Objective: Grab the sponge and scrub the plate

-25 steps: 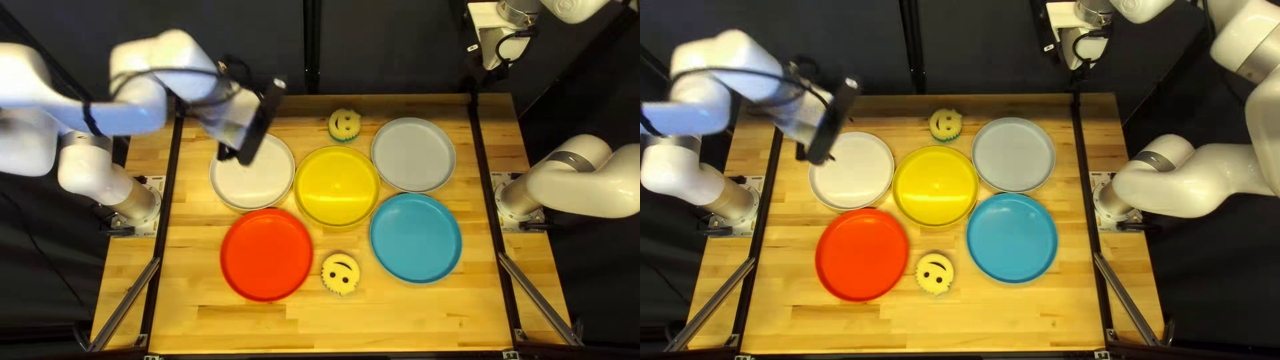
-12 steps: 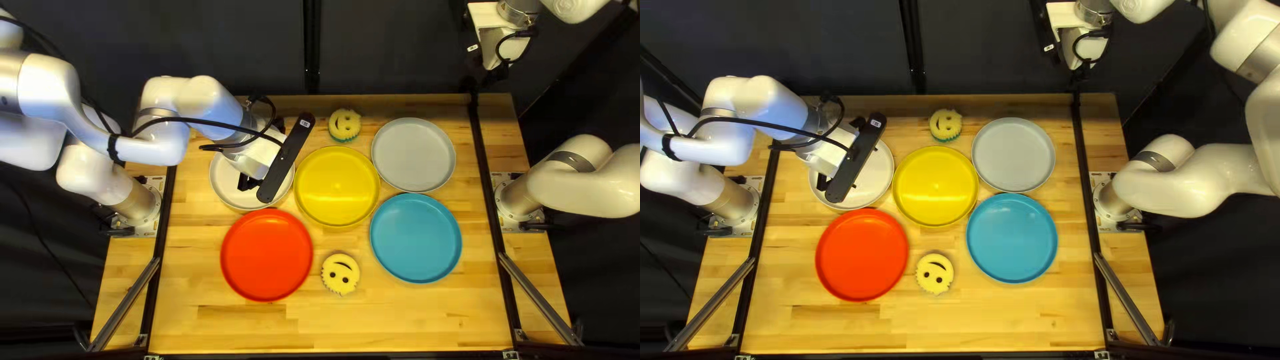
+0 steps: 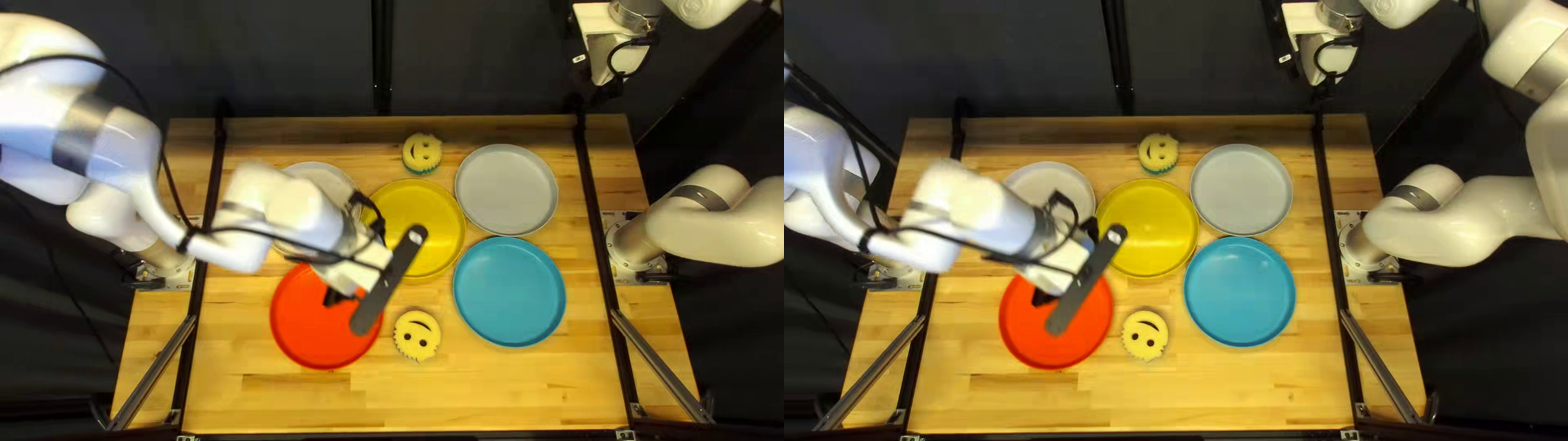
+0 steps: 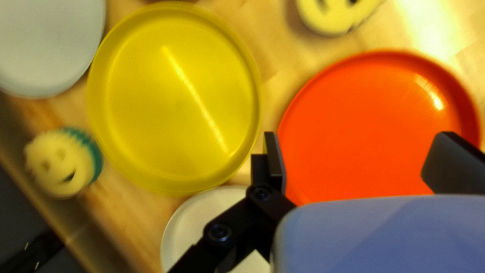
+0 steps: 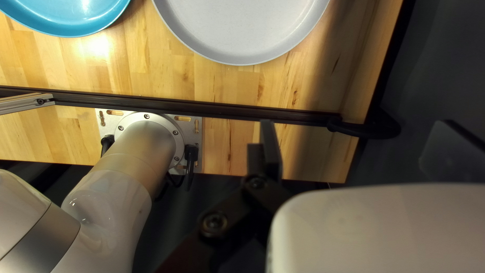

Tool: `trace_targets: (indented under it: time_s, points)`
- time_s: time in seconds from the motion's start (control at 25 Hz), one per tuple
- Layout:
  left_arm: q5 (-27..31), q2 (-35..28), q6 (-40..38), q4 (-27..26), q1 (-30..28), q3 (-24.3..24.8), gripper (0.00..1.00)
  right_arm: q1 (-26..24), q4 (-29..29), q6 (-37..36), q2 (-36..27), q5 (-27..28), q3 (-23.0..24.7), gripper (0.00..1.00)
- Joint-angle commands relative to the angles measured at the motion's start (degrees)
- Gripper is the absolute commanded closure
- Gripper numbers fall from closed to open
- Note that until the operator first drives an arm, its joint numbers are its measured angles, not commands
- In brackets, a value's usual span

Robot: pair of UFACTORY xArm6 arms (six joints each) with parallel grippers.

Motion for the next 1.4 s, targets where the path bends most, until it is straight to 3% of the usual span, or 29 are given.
trace_targets:
  time_s: [0.04, 0.16, 0.36, 0.64, 0.8, 1.24, 1.4]
  points:
    - [-0.05, 0.05, 0.04, -0.08, -0.02, -0.02, 0.00, 0.00, 0.00, 0.00, 0.00, 0.00, 0.00, 0.00]
    - [-0.52, 1.57, -4.26, 2.66, -1.34, -1.03, 0.00, 0.00, 0.00, 0.00, 0.00, 0.00, 0.00, 0.00]
    - [0.05, 11.09, -12.02, 8.37, -6.05, -9.76, 0.00, 0.00, 0.00, 0.00, 0.00, 0.00, 0.00, 0.00]
    - [-2.60, 21.69, -14.09, 13.35, -10.23, -16.70, 0.00, 0.00, 0.00, 0.00, 0.00, 0.00, 0.00, 0.00]
    - [-6.32, 24.42, -15.61, 16.78, -11.13, -15.39, 0.00, 0.00, 0.00, 0.00, 0.00, 0.00, 0.00, 0.00]
    - [-13.90, 28.95, -13.42, 18.04, -8.53, -12.85, 0.00, 0.00, 0.00, 0.00, 0.00, 0.00, 0.00, 0.00]
    - [-16.21, 28.31, -12.50, 18.50, -6.79, -9.70, 0.00, 0.00, 0.00, 0.00, 0.00, 0.00, 0.00, 0.00]
